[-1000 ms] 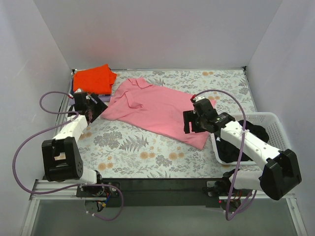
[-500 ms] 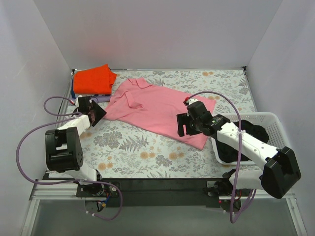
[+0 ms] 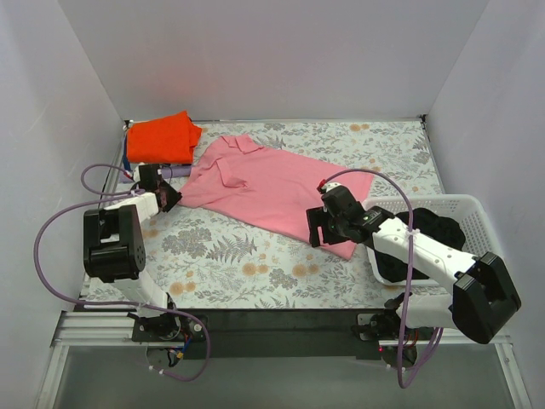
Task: Fold and stack the t-shirts
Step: Fold the tshirt
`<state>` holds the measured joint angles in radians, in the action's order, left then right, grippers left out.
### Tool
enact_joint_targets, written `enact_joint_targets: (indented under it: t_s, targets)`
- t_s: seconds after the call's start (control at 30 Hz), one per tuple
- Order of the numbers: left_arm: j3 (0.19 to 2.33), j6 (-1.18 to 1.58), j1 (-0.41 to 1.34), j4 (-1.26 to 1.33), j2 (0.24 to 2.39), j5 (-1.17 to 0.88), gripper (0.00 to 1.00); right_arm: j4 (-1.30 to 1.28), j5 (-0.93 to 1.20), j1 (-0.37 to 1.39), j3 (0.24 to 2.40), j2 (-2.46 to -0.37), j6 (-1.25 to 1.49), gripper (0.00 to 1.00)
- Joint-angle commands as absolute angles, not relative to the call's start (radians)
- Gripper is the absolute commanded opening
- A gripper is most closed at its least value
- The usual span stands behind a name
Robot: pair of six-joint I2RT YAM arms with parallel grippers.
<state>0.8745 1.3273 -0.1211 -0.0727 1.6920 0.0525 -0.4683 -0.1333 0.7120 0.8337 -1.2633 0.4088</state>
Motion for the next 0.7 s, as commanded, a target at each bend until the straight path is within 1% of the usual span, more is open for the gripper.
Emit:
enact_joint_targets:
  t_s: [0.0, 0.03, 0.07, 0.1, 0.27, 0.43, 0.67]
  targets:
    - [0.914, 1.318, -0.129, -0.046, 1.703, 0.078, 0.17, -0.453, -0.153, 0.719, 0.808, -1.239, 0.431, 0.83]
    - [0.916, 1.318, -0.130, -0.046, 1.703, 0.077, 0.13, -0.453, -0.156, 0.719, 0.804, -1.235, 0.433, 0.83]
    - [0.914, 1.318, -0.130, -0.046, 1.703, 0.077, 0.04, -0.454, -0.163, 0.719, 0.796, -1.233, 0.433, 0.83]
    - [0.913, 1.318, -0.132, -0.046, 1.701, 0.075, 0.01, -0.456, -0.167, 0.719, 0.793, -1.232, 0.436, 0.83]
    - [0.881, 1.324, -0.132, -0.044, 1.680, 0.072, 0.00, -0.471, -0.204, 0.719, 0.784, -1.233, 0.439, 0.83]
    - [0.854, 1.327, -0.141, -0.051, 1.608, 0.087, 0.00, -0.483, -0.267, 0.719, 0.753, -1.233, 0.469, 0.83]
    - [0.834, 1.330, -0.179, -0.075, 1.528, 0.081, 0.00, -0.489, -0.314, 0.719, 0.701, -1.259, 0.517, 0.79]
